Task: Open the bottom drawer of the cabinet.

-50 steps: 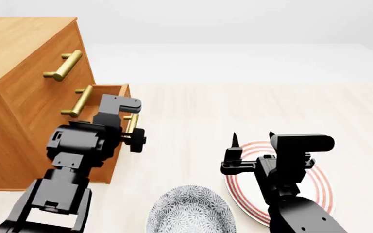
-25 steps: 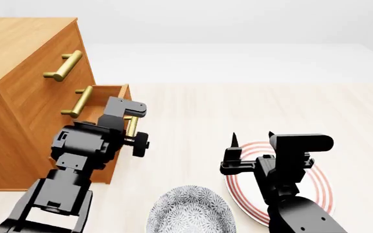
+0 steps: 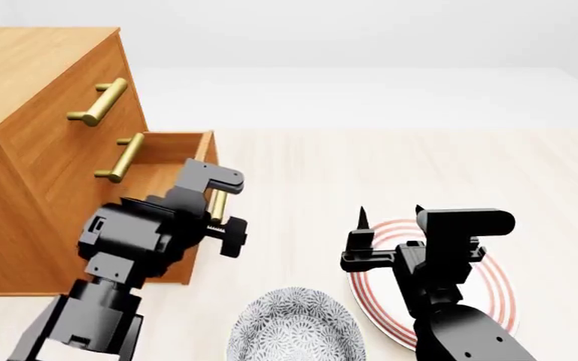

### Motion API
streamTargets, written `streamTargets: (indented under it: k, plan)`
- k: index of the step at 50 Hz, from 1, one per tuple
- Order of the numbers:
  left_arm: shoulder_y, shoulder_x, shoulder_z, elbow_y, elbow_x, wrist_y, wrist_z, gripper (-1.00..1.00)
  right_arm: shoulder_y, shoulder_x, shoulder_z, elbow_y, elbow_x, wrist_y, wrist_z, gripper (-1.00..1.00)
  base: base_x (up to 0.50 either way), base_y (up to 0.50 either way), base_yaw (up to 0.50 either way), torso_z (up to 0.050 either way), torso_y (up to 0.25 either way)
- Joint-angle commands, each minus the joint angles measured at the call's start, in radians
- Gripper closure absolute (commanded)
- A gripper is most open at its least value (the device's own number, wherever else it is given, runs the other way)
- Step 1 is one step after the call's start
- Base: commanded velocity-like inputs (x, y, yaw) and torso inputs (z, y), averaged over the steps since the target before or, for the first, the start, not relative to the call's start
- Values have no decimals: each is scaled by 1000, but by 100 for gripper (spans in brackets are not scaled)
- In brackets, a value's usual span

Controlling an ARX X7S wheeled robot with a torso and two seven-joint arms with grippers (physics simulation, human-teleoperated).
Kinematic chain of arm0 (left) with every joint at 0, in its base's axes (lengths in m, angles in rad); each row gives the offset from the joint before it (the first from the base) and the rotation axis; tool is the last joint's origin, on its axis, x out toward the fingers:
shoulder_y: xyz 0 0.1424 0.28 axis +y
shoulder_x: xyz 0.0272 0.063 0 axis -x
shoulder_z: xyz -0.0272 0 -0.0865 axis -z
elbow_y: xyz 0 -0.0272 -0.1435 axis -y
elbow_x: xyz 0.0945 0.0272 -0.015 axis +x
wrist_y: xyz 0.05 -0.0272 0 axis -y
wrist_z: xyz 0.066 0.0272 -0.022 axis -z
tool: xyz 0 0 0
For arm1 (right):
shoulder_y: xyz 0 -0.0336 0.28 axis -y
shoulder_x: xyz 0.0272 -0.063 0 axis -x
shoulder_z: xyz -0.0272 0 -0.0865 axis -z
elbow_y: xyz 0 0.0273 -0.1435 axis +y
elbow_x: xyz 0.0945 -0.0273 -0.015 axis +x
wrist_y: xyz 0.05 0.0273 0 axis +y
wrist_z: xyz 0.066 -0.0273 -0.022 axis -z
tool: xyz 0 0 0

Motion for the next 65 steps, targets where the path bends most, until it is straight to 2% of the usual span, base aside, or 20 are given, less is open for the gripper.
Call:
streamTargets:
  k: [1,20,35,58,65]
  plan:
    - [13,17,4,75,-49,-31,12,-100,0,3,-2,-1,5,-1,3,-100,0,0,0,0,0]
    - [-40,88,22,-68,-62,45,41,-100,-2,11,3,-14,17,0,12,-100,0,0,0,0,0]
    - [-52,119,33,-91,-104,56,59,-100,-2,16,1,-10,20,-6,15,-100,0,0,0,0,0]
    - [-34,99,30,13,-174,36,29,-100,2,22,-2,-13,30,-5,23,-100,0,0,0,0,0]
    - [16,56,-41,273,-180,68,-72,-100,6,25,-2,-28,36,4,31,-100,0,0,0,0,0]
